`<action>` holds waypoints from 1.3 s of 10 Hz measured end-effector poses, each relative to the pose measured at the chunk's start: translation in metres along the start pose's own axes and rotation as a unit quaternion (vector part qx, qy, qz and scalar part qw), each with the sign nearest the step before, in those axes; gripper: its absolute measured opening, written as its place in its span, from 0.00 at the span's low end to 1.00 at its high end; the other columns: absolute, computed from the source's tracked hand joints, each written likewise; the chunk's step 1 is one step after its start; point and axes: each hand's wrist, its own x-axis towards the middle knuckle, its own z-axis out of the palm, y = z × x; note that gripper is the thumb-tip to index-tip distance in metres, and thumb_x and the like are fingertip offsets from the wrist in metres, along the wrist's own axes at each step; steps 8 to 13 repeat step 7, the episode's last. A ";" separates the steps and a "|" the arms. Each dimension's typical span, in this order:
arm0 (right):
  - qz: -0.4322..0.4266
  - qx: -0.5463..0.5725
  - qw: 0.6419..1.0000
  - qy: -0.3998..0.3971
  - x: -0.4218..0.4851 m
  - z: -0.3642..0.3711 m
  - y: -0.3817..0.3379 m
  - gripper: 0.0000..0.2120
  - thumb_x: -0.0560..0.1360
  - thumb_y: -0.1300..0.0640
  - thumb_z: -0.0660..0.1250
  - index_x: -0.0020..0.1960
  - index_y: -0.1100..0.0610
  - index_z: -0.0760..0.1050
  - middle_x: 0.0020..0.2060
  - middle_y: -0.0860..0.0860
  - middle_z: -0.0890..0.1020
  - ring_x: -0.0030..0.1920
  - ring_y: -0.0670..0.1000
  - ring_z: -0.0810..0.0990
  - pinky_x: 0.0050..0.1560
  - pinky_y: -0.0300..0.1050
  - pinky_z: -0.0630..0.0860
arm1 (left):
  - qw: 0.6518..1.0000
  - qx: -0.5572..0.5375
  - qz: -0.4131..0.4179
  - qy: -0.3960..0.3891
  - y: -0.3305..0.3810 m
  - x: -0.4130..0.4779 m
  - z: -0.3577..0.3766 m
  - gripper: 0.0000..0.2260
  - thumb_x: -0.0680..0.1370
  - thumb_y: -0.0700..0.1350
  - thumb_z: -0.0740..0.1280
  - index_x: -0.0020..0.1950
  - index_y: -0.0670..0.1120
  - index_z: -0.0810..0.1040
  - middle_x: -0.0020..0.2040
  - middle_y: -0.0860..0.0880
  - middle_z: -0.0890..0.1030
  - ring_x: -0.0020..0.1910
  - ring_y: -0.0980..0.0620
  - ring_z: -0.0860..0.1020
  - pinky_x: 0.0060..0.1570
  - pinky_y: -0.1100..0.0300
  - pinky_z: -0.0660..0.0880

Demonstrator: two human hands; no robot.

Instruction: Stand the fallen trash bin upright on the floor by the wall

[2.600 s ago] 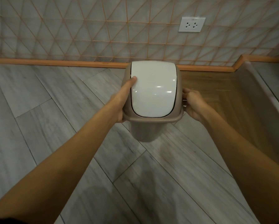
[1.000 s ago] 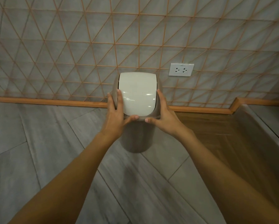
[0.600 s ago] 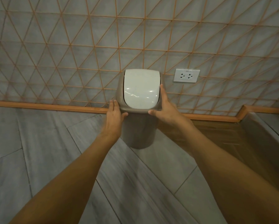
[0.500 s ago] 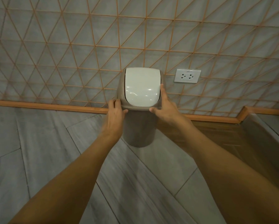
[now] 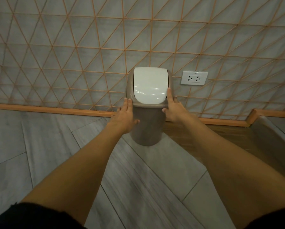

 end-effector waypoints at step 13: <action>-0.016 -0.136 0.985 0.106 -0.058 -0.041 -0.043 0.32 0.76 0.55 0.60 0.76 0.53 0.51 0.66 0.63 0.71 0.67 0.66 0.69 0.64 0.68 0.63 | 0.990 0.042 0.099 0.096 0.000 -0.048 -0.072 0.31 0.79 0.50 0.60 0.78 0.46 0.51 0.78 0.46 0.59 0.75 0.45 0.61 0.72 0.36 0.54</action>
